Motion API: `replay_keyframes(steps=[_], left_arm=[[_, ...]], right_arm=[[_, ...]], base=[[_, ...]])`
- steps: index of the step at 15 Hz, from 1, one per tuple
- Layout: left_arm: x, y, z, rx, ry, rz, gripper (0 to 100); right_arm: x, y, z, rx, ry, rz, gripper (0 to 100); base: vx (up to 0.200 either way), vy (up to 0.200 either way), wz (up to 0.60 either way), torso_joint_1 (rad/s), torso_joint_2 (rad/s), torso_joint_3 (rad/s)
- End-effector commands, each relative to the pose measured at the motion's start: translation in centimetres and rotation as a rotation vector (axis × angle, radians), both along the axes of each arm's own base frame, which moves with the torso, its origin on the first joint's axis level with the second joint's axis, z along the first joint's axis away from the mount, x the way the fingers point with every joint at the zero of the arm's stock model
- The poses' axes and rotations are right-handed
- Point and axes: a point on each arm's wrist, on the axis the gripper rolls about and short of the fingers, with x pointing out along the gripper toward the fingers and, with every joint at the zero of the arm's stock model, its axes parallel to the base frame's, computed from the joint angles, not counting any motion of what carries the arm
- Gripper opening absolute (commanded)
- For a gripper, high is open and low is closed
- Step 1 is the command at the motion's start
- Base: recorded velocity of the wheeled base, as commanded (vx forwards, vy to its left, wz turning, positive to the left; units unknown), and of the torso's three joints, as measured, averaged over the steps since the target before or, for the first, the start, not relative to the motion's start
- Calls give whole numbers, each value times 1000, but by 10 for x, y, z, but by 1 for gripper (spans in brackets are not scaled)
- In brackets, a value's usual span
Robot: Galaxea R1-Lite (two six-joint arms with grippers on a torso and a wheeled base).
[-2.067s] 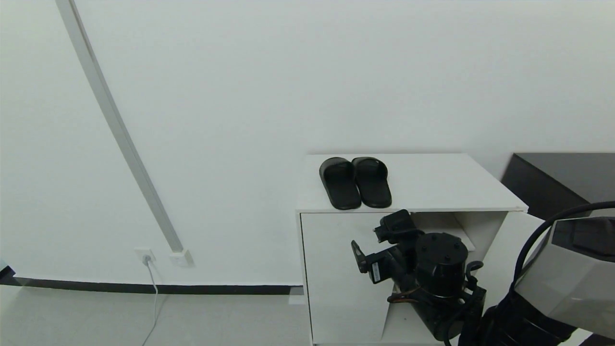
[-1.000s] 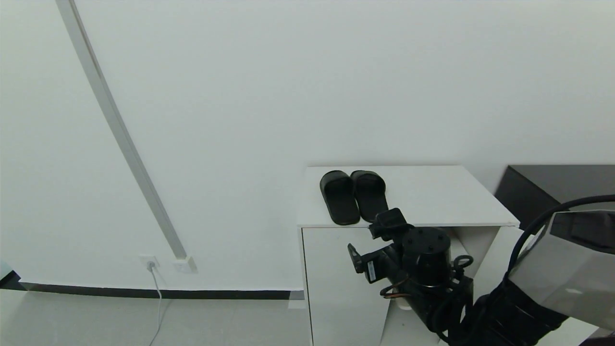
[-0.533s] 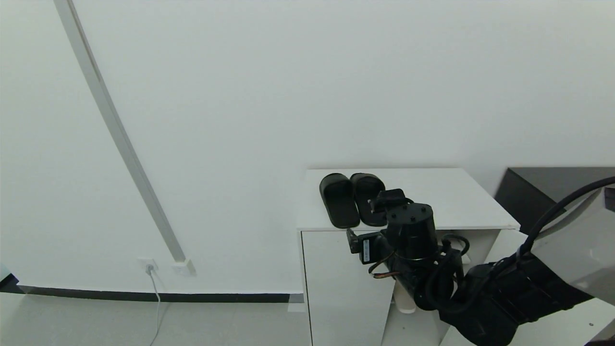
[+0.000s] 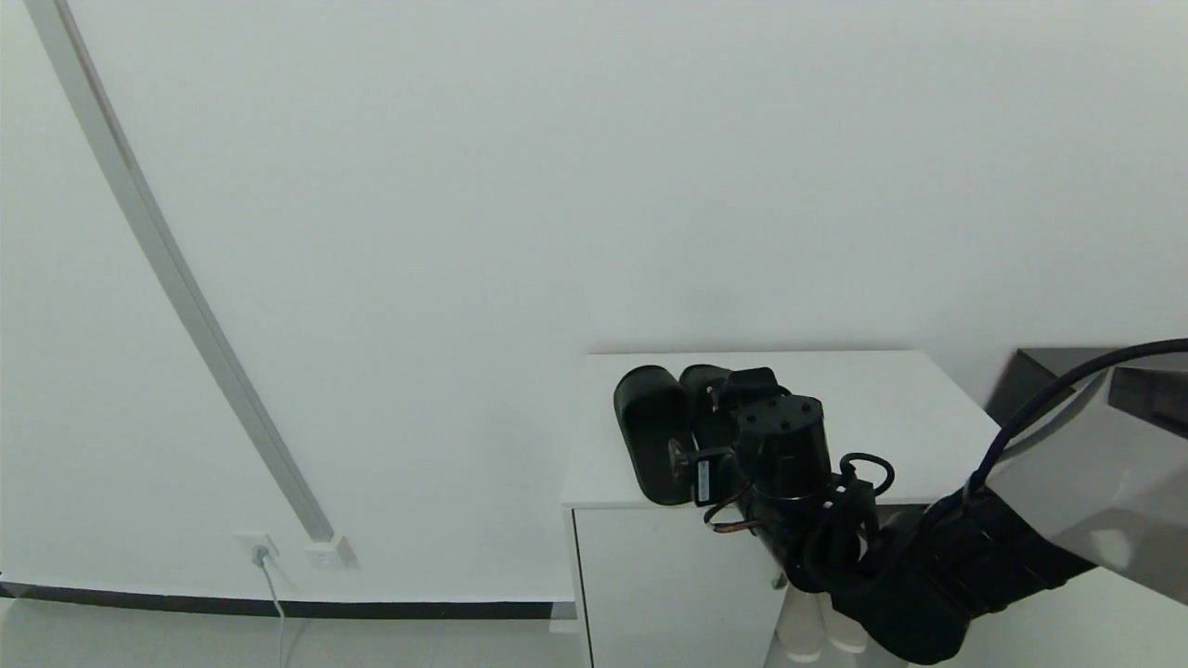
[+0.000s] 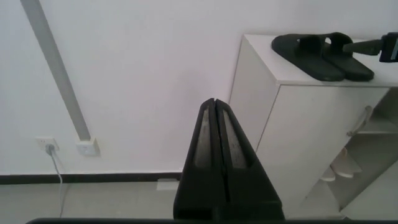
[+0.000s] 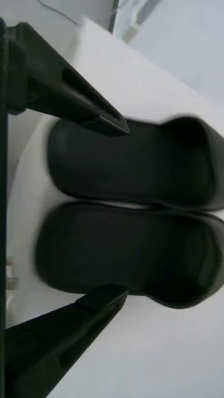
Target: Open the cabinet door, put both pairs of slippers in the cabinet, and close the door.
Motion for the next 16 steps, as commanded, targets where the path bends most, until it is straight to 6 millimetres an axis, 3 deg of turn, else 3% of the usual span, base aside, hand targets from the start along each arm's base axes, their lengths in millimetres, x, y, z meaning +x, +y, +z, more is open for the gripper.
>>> replay_keyframes(steps=[1,5,16], left_arm=[[0,0,0,-1,-1,0,0],[0,0,0,-3,1,0,0],[0,0,0,-3,1,-1,0]], right_arm=[[6,4,-21,-21,23,1,100],[25,10,-42,-6,7,-14,100],[87,21,-46,9,-67,-33,100]], base=[[200,0,0,-2,-2,2],[0,0,0,0,0,0],[0,0,0,0,0,0]])
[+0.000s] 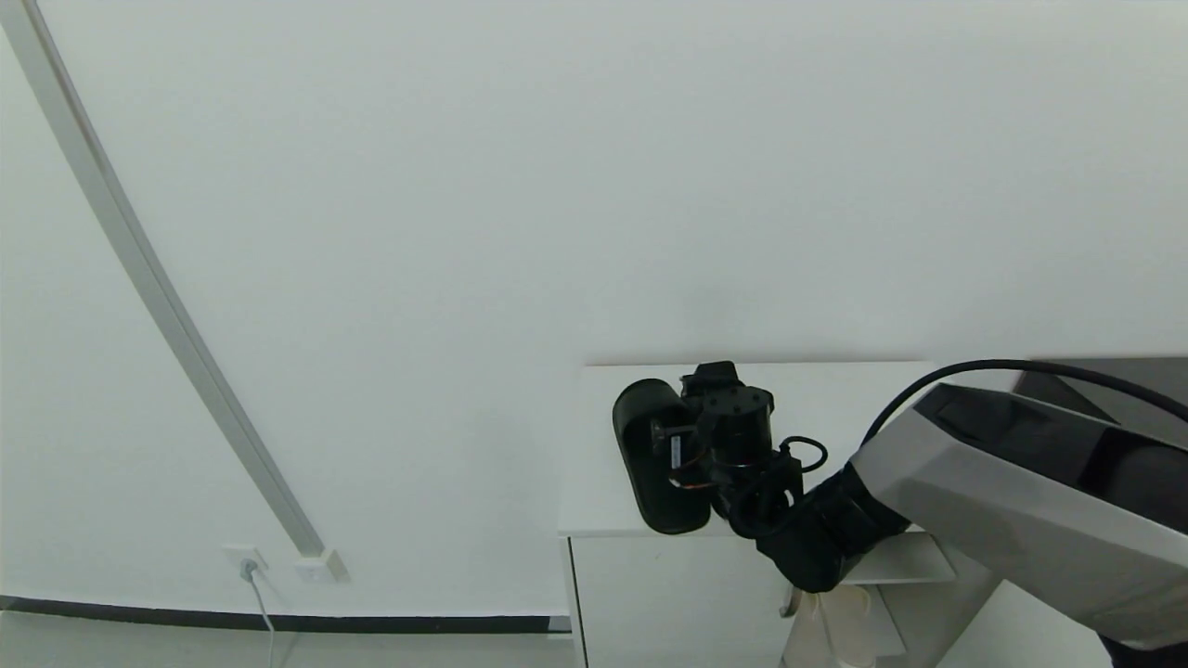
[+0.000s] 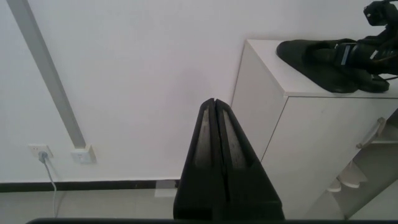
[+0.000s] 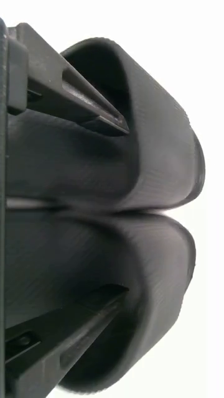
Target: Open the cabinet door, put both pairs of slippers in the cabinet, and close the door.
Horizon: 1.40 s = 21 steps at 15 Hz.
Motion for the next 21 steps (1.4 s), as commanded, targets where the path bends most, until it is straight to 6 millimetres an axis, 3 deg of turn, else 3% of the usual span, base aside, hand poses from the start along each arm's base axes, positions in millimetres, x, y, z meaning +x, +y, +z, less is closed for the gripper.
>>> replay_keyframes(steps=[1,5,6,14,17,21], left_arm=[[0,0,0,1,2,1,0],[0,0,0,3,1,-1,0],[0,0,0,3,1,1,0],[0,0,0,0,2,-1,0],[0,0,0,0,4,1,0],[0,0,0,1,1,-1,0]], right_arm=[[12,1,-9,-1,1,-14,100],[20,3,-9,6,-7,-22,100],[21,2,-9,6,-8,-25,0],[15,-2,5,16,-22,-28,0],[-14,-19,42,30,-30,23,0],[-51,-36,69,40,-26,97,0]], base=[[0,0,0,0,0,0],[0,0,0,0,0,0],[0,0,0,0,0,0],[0,0,0,0,0,0],[0,0,0,0,0,0],[0,0,0,0,0,0]])
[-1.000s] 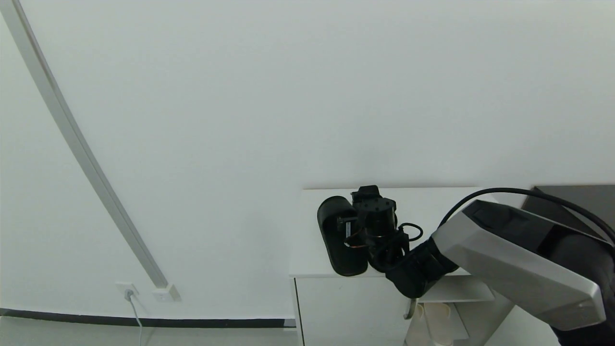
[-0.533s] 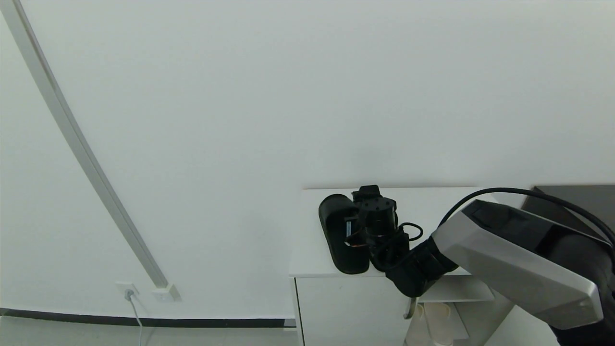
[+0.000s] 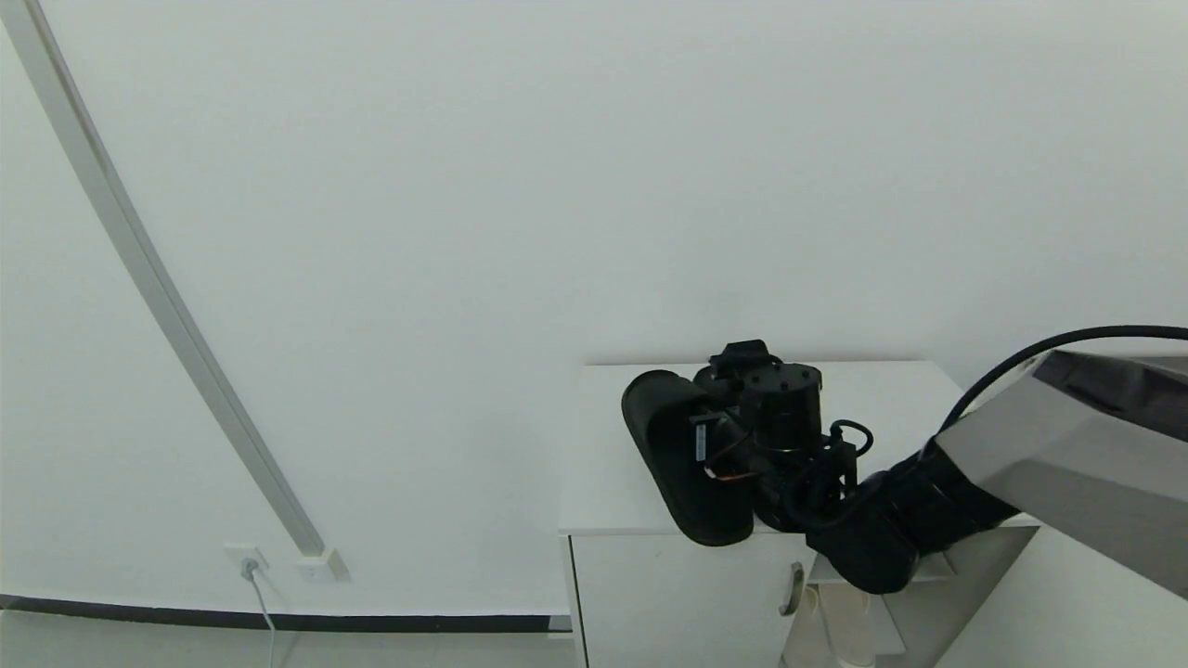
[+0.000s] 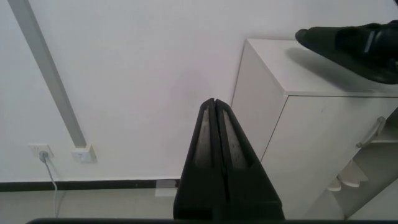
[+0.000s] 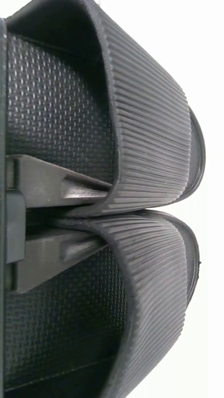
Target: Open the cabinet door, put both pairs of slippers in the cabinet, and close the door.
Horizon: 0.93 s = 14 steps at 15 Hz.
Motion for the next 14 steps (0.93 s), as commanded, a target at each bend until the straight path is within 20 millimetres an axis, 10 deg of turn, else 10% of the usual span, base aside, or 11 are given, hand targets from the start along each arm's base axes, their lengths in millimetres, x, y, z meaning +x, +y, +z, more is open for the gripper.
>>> replay_keyframes(steps=[1,6,14], left_arm=[[0,0,0,0,-2,1,0],[0,0,0,0,3,0,0],[0,0,0,0,1,1,0]], right_arm=[[-30,-13,30,27,-23,54,0],[-98,-40,33,-18,5,322,0],[-112,-49,31,-48,13,358,0]], base=[[0,0,0,0,0,0],[0,0,0,0,0,0],[0,0,0,0,0,0]])
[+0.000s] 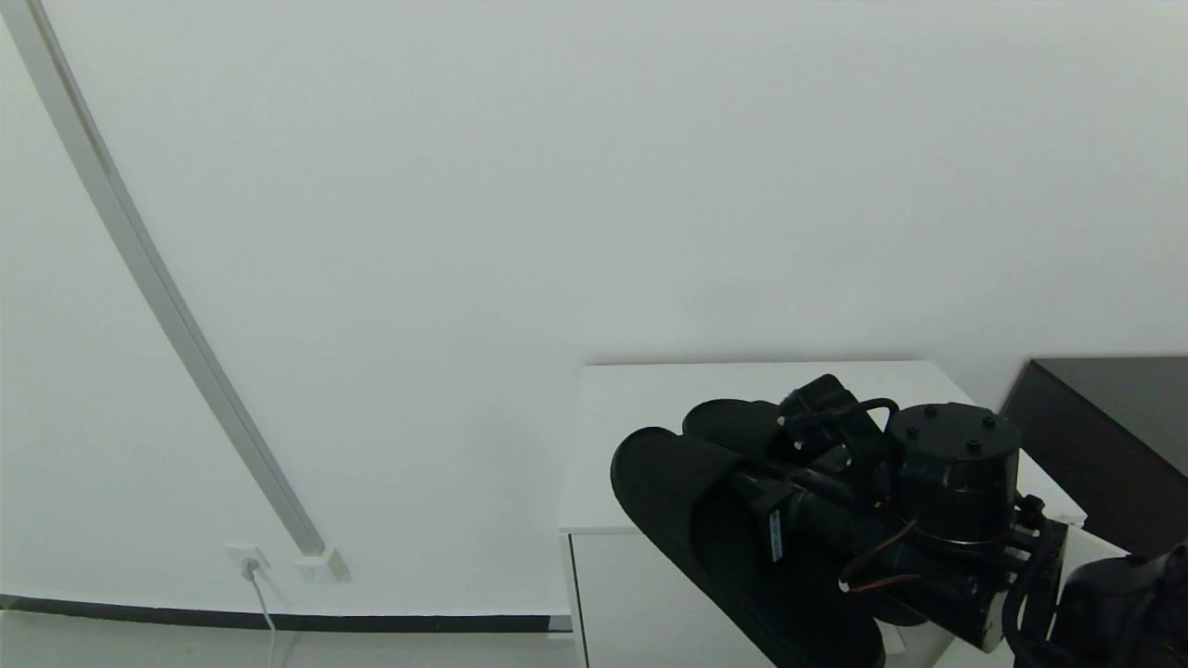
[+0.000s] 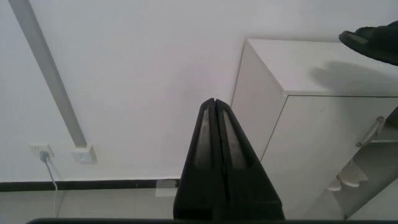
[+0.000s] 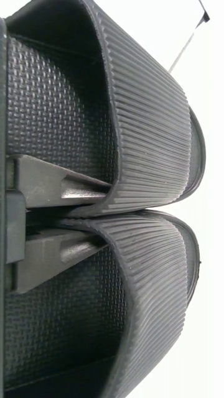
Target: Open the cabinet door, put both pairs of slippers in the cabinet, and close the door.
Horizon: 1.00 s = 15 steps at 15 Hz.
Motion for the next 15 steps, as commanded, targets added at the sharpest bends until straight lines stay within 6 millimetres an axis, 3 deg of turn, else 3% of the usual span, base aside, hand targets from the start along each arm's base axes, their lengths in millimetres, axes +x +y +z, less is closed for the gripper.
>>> replay_keyframes(steps=[1,4,14,15], left_arm=[[0,0,0,0,1,1,0],[0,0,0,0,2,1,0],[0,0,0,-2,-1,-1,0],[0,0,0,-2,-1,1,0]], right_arm=[[-1,-1,1,1,0,-2,0],[0,0,-4,-11,11,-8,0],[-2,-1,-11,-30,28,-7,0],[-2,-1,-11,-31,29,-9,0]], base=[[0,0,0,0,0,0],[0,0,0,0,0,0],[-200,0,0,1,4,5],[0,0,0,0,0,0]])
